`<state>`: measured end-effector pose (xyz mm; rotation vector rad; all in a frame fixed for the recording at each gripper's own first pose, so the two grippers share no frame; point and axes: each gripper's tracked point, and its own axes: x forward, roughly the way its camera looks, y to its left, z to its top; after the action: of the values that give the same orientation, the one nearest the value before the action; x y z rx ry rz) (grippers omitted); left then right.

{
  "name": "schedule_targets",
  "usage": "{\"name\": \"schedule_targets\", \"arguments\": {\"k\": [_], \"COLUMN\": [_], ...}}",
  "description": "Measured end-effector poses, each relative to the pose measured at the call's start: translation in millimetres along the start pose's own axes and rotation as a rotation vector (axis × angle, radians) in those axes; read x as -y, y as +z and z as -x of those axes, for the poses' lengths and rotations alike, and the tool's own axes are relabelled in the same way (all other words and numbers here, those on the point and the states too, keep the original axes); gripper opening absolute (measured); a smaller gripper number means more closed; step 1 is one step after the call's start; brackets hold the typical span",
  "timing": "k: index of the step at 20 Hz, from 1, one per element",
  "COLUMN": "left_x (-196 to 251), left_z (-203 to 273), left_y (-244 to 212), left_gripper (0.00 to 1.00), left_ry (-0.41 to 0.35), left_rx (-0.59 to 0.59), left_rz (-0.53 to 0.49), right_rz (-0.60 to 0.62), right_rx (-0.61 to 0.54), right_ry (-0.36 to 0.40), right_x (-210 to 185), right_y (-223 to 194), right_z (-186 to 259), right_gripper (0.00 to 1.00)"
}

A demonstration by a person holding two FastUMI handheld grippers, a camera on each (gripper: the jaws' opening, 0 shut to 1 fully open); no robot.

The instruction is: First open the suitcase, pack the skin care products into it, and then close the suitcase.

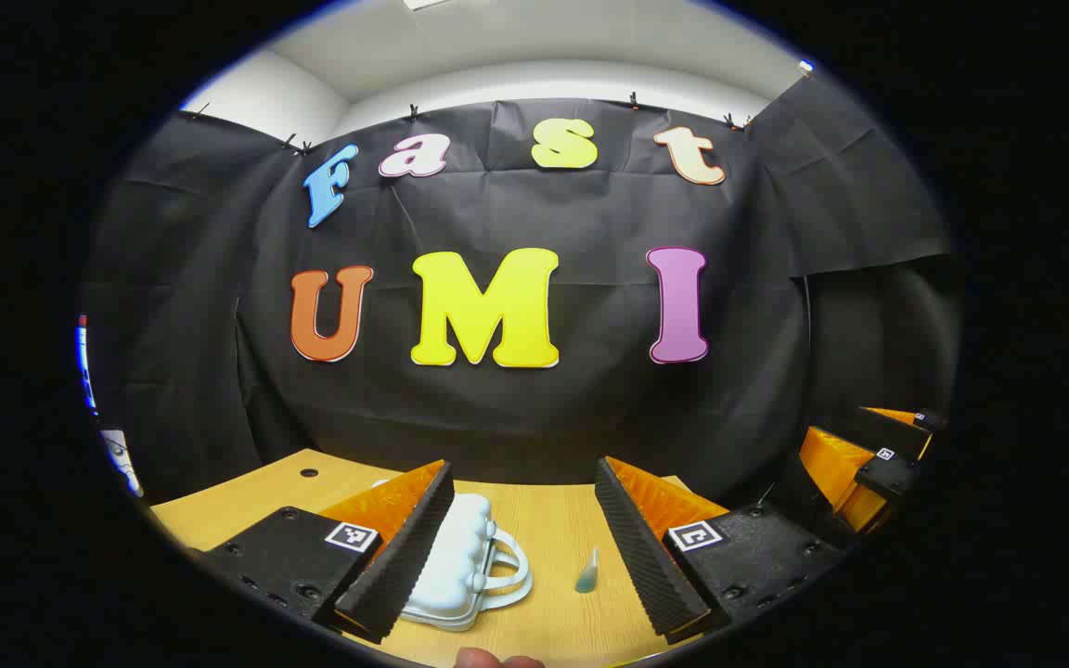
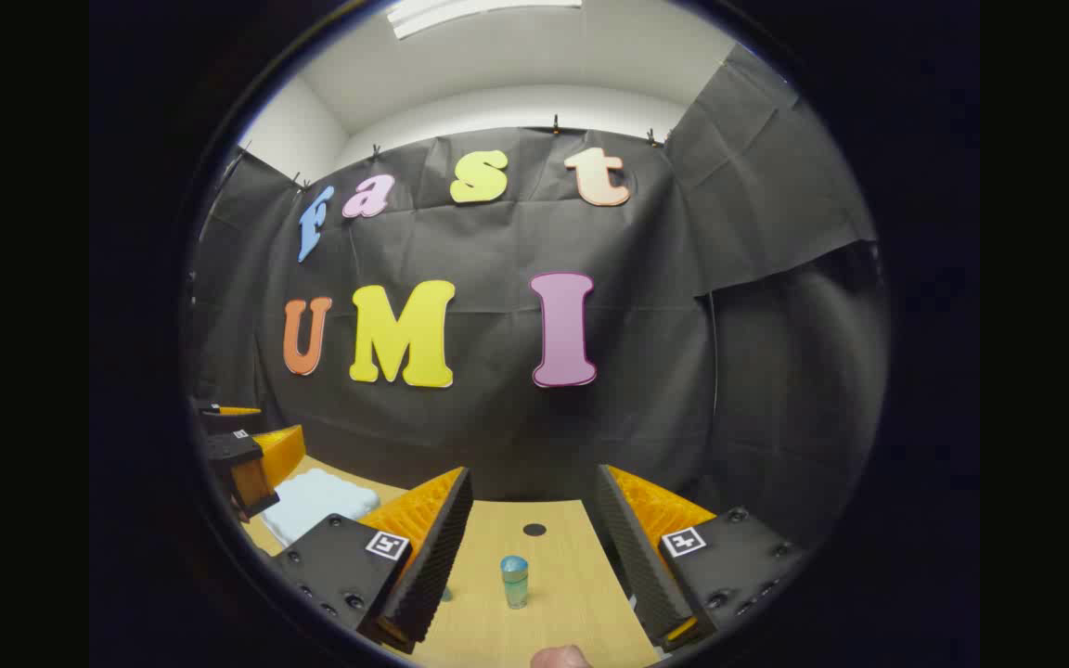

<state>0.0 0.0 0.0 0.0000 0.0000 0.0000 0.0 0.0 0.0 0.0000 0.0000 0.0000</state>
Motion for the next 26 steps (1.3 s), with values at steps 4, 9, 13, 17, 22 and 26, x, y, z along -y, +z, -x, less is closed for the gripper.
{"name": "schedule_targets", "arguments": {"k": [4, 9, 13, 17, 22, 26], "left_x": [-7, -10, -12, -10, -11, -8], "left_z": [0, -1, -1, -3, -8, -16], "left_y": [3, 3, 2, 0, -28, -65], "left_gripper": [0.97, 0.97, 0.97, 0.97, 0.97, 0.98], "left_ry": [0.015, 0.029, 0.036, 0.029, -0.002, -0.058], "left_rx": [0.009, 0.009, 0.012, 0.013, -0.037, -0.13], "left_rz": [-0.001, -0.001, 0.005, -0.003, -0.048, -0.094], "right_rz": [0.0, 0.003, 0.003, 0.006, 0.032, 0.049], "right_rx": [0.005, 0.01, 0.003, -0.002, -0.009, -0.054], "right_ry": [0.024, 0.041, 0.042, 0.037, 0.021, -0.002], "right_x": [-9, -15, -15, -11, 2, 16], "right_y": [5, 6, 2, 0, -6, -25], "right_z": [-3, -4, -5, -7, -12, -11], "right_gripper": [0.8, 0.8, 0.8, 0.8, 0.8, 0.8]}}
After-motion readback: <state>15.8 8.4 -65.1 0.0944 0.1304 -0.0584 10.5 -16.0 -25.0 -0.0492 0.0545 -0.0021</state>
